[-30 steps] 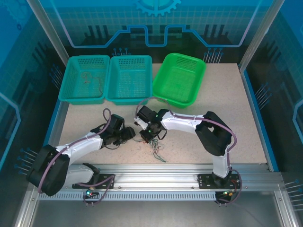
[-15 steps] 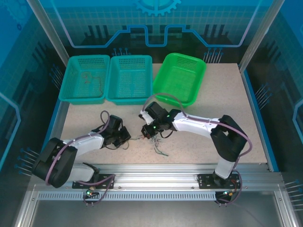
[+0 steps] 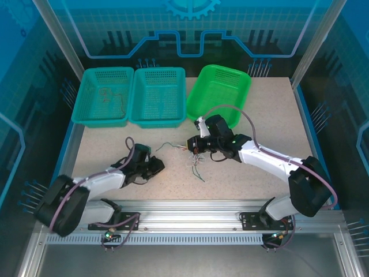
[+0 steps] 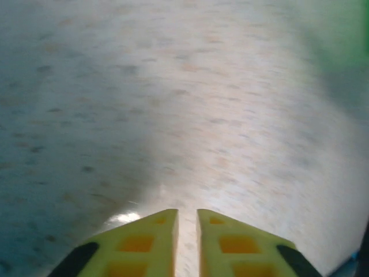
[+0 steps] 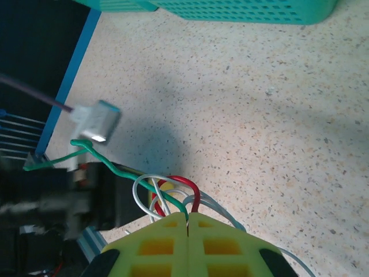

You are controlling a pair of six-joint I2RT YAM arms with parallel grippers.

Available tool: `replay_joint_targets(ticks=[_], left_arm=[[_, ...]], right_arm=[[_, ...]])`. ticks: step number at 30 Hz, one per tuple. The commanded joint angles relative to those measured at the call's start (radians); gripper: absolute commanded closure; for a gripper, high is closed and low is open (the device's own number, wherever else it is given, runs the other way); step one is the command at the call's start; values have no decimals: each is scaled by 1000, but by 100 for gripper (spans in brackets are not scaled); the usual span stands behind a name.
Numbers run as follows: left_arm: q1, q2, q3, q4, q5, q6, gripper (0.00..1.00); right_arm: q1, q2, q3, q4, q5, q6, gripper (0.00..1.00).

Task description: Untangle the cables

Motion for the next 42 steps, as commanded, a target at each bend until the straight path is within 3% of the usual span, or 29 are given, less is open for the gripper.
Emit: replay_joint_targets(ticks=[1,6,13,19,22,24,26,30,34,42], left_arm=[[-7,-222,-24,124,29,37,76],[-41,-389,-56,180,26,-100,66],[-108,-188,31,292,-1,-172,21],[-108,-54,122,473,-25,-216,12],[-108,-18,151,458,-72,-255,24],[-108,-8,151,454,-99,-275,55],[-107,-9,152,451,-101,-265,78],[-107,-32,150,422,-98,-227,100],[-101,-77,141,347,-106,-186,100],[-6,-274,88,159,-136,-153,100]], right_arm=[[-52,-25,-33,-12,44,172,100],[-76,-16,-44,21,19,334,100],[-22,-12,-5,102,-50,384,100],[25,-26,25,105,-105,378,100],[42,-32,32,122,-138,381,100],[55,-42,29,127,-127,400,100],[54,-57,3,153,-106,447,100],[41,-79,-52,265,-116,523,100],[23,-104,-51,240,-121,507,100],[-165,-317,-242,176,-41,543,100]])
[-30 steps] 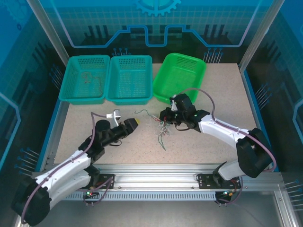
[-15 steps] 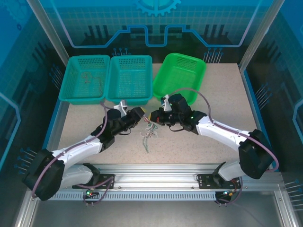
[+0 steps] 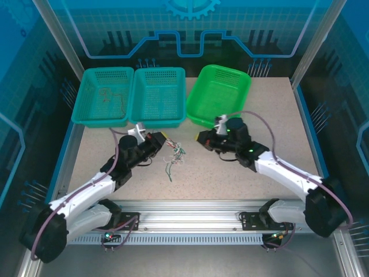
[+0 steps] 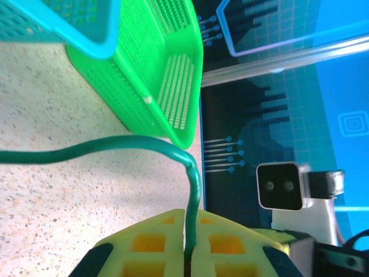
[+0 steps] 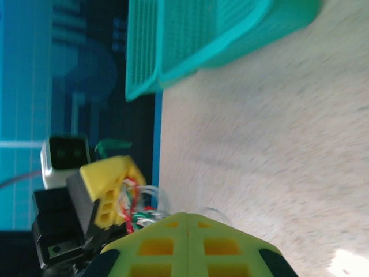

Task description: Untangle the cables

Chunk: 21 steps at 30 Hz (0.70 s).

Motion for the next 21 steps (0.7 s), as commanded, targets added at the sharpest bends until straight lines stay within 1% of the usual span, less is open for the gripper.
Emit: replay_joint_targets(ticks=[1,3,4,6,7,9,13,14,15,18,21], left_arm=[[20,-54,-2,-109,-21,65,100],[19,-51,8,-111,-5,77,100],[19,-41,12,-107,6,78,100],[17,-16,25,-98,26,87,100],[17,-7,29,-97,32,94,100],[12,8,30,-84,32,108,100],[9,26,44,-89,36,135,100],[8,28,48,-97,35,140,100],[6,29,50,-103,34,144,100],[4,20,47,-114,28,144,100],[4,5,40,-127,23,144,100]], right_arm=[[-44,-71,-40,-49,40,2,100],[-34,-70,-30,-71,28,-37,100],[-15,-64,-10,-77,16,-80,100],[57,-51,62,-128,23,-210,100],[93,-40,100,-169,36,-251,99],[161,8,181,-216,37,-300,84],[248,133,258,-210,4,-259,79],[261,168,277,-213,-2,-251,74],[272,199,296,-219,-2,-244,71],[287,261,328,-240,19,-227,70],[287,294,336,-227,30,-215,72]])
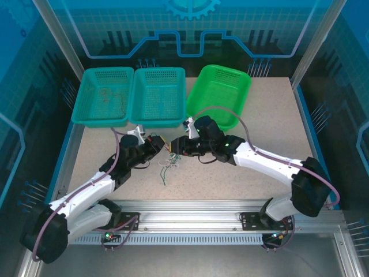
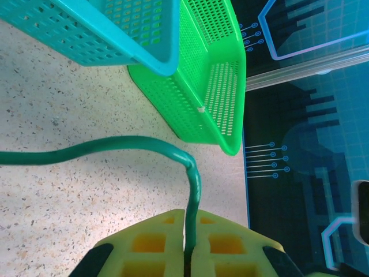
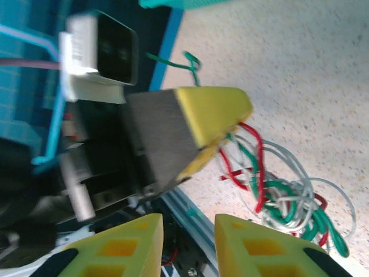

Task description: Untangle the cables

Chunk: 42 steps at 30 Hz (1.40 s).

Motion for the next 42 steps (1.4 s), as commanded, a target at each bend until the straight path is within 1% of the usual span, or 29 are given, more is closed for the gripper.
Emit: replay_joint_targets(ticks=[1,9,22,27,30,31,32,33,37,40,42], left_arm=[[-7,-25,28,-21,6,25,100],[-6,-34,26,-23,2,23,100],[-7,-45,21,-34,-11,18,100],[-6,-61,16,-57,-37,18,100],[-6,-65,18,-65,-43,20,100],[-6,-67,19,-65,-43,20,100],[-5,-66,18,-67,-44,19,100],[-6,-67,18,-66,-45,20,100],[-5,-85,17,-99,-70,16,100],[0,-119,15,-132,-92,24,100],[7,-139,13,-152,-95,32,100]], right_arm=[[8,27,37,-37,12,12,73],[8,65,60,-60,30,-2,79],[10,114,78,-80,-2,-7,79],[16,111,76,-131,9,-40,86],[19,107,63,-131,7,-44,90],[19,105,59,-128,6,-43,92],[20,103,57,-129,11,-44,98],[20,98,54,-129,23,-44,100],[16,59,36,-149,109,-48,100],[-11,30,28,-228,198,-69,100],[-43,1,-8,-249,234,-70,100]])
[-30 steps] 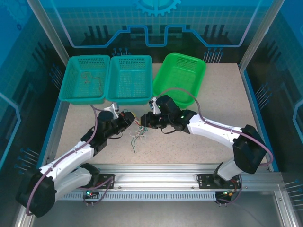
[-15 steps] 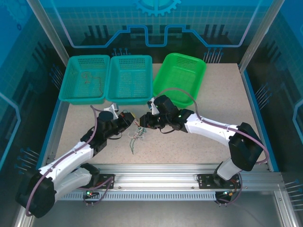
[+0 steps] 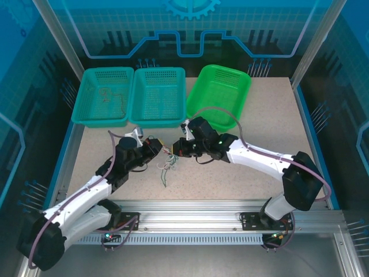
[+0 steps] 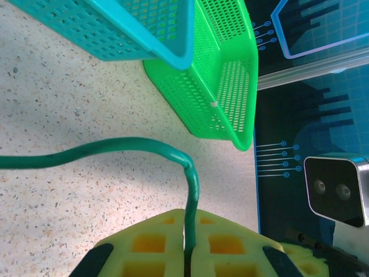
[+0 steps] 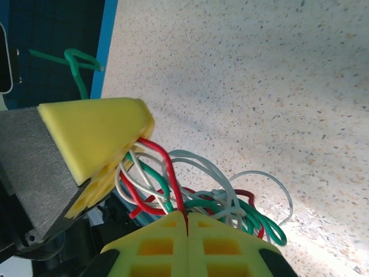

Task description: Untangle the cables

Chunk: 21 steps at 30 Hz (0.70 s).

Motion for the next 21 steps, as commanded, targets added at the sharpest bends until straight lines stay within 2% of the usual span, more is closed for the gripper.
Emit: replay_joint_targets(ticks=[1,7,9,12,14,17,19,20,21], left_arm=[[16,-53,15,-33,-59,30,100],[22,-56,9,-37,-54,26,100],[22,-45,9,-29,-46,23,100],[22,-22,8,-9,-33,21,100],[22,-1,8,12,-20,26,100],[22,32,19,27,6,41,100],[21,47,41,6,18,44,100],[20,49,54,-16,20,38,100],[20,49,69,-45,16,27,100]], right_arm=[[-65,-64,-72,-153,147,-23,100],[-142,-143,-145,-213,206,-62,100],[-151,-179,-163,-171,156,-88,100],[-135,-194,-151,-76,-16,-120,97],[-90,-171,-104,-54,-85,-103,85],[-1,-112,-23,-51,-84,-111,76],[44,-80,16,-44,-61,-190,54],[65,-69,26,-56,-6,-217,44],[76,-66,26,-59,51,-230,38]])
